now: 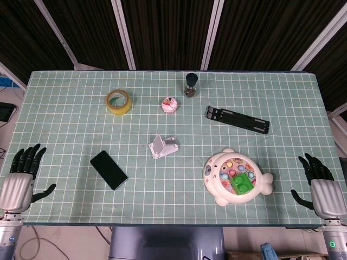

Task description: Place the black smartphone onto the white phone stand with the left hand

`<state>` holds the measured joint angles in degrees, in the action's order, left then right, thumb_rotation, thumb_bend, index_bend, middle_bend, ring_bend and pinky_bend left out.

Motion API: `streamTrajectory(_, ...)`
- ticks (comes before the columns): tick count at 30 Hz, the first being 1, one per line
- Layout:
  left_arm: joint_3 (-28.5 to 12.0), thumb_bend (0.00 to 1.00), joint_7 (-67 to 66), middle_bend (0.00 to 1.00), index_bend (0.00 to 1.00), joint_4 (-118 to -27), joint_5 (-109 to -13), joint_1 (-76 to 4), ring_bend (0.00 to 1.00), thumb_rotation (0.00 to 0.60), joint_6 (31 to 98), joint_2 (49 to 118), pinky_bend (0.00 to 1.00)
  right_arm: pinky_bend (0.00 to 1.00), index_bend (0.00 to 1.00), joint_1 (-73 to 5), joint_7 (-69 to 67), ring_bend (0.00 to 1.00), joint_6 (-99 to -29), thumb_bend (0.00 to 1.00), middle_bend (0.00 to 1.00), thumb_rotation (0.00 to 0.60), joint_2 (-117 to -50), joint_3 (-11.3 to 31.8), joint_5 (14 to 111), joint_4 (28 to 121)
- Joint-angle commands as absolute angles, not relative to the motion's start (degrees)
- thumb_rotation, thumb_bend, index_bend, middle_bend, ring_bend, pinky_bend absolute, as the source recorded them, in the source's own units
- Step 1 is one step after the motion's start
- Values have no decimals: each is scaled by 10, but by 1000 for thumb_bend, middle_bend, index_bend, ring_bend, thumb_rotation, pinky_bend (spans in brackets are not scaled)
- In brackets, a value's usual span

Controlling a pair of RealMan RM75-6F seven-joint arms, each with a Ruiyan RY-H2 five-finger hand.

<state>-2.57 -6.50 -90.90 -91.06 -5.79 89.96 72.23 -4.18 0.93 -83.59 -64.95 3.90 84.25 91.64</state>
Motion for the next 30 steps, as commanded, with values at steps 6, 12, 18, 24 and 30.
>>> streamTrajectory(6, -25, 98, -65, 0, 0, -909, -910, -59, 0, 600, 897, 721, 0, 152, 62, -41, 10, 0, -837, 361, 0, 600, -650, 39, 842, 917)
streamTrajectory(12, -24, 98, -68, 0, 0, -909, -911, -60, 0, 600, 893, 721, 0, 152, 62, -42, 10, 0, -836, 361, 0, 600, -649, 39, 842, 917)
streamTrajectory(18, -19, 98, -87, 0, 0, -913, -909, -67, 0, 600, 872, 710, 0, 152, 62, -41, 11, 0, -837, 362, 0, 600, -649, 39, 841, 918)
streamTrajectory(24, -14, 109, -150, 0, 0, -928, -924, -96, 0, 600, 828, 688, 0, 152, 62, -42, 7, 0, -835, 362, 0, 600, -649, 39, 841, 916)
streamTrajectory(30, -25, 119, -258, 0, 0, -972, -897, -149, 0, 600, 729, 659, 0, 152, 62, -42, 6, 0, -835, 362, 0, 600, -648, 39, 840, 917)
